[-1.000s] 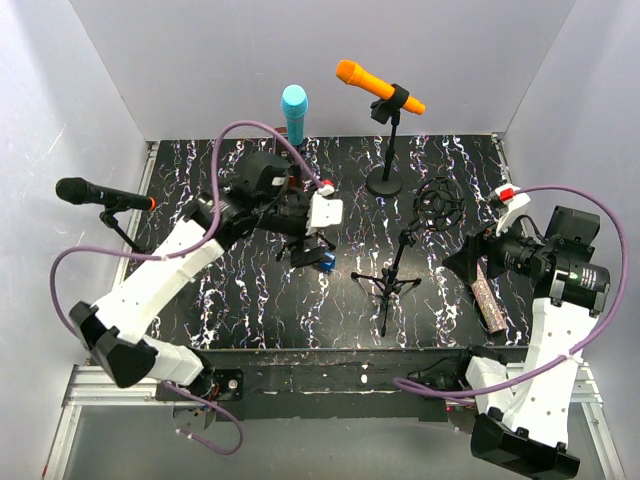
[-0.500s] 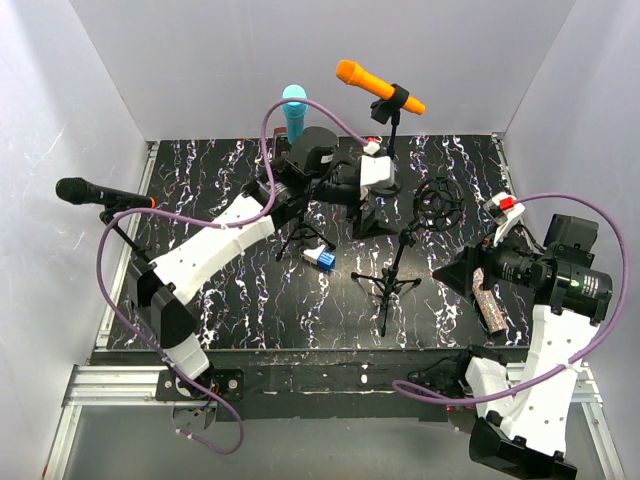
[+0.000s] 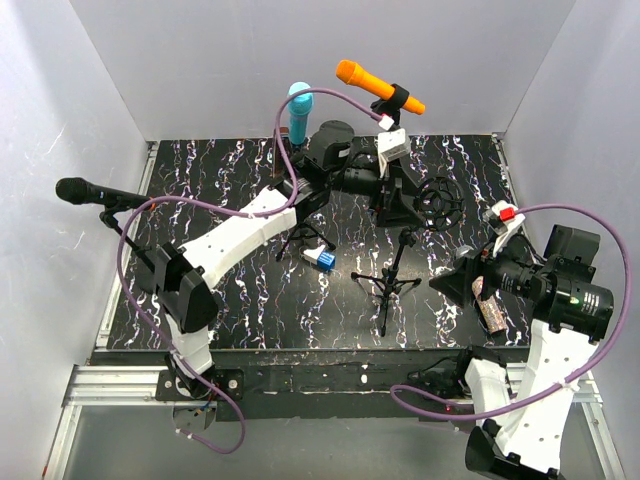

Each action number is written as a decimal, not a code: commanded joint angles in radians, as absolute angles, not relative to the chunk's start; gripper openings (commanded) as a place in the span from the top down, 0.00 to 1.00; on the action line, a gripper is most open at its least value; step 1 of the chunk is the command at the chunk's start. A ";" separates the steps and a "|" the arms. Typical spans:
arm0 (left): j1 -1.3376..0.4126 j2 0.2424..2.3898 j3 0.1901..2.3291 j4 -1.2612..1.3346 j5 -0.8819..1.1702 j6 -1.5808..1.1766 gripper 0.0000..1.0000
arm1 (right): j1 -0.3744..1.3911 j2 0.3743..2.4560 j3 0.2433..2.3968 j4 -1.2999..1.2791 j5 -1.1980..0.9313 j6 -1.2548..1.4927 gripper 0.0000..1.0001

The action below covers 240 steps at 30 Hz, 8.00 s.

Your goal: Remove the microphone from the stand

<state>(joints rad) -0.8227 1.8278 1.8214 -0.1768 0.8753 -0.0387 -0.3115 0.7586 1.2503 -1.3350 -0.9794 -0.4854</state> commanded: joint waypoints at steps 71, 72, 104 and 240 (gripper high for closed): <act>-0.825 1.589 1.854 -0.718 0.591 0.430 0.17 | -0.136 1.362 1.095 -0.554 -0.322 0.391 0.25; -0.827 1.594 1.862 -0.718 0.585 0.411 0.17 | -0.137 1.382 1.098 -0.554 -0.301 0.405 0.25; -0.913 1.663 1.917 -0.762 0.402 0.466 0.17 | -0.135 1.801 1.143 -0.325 -0.486 0.563 0.65; -0.876 1.390 1.687 -0.713 0.400 0.888 0.51 | -0.012 1.404 0.919 -0.908 -1.250 -0.069 0.64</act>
<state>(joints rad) -0.8753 1.4181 1.6981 -0.7097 0.4259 0.8635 -0.0174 1.3960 0.9180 -0.9215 -1.1656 -0.0387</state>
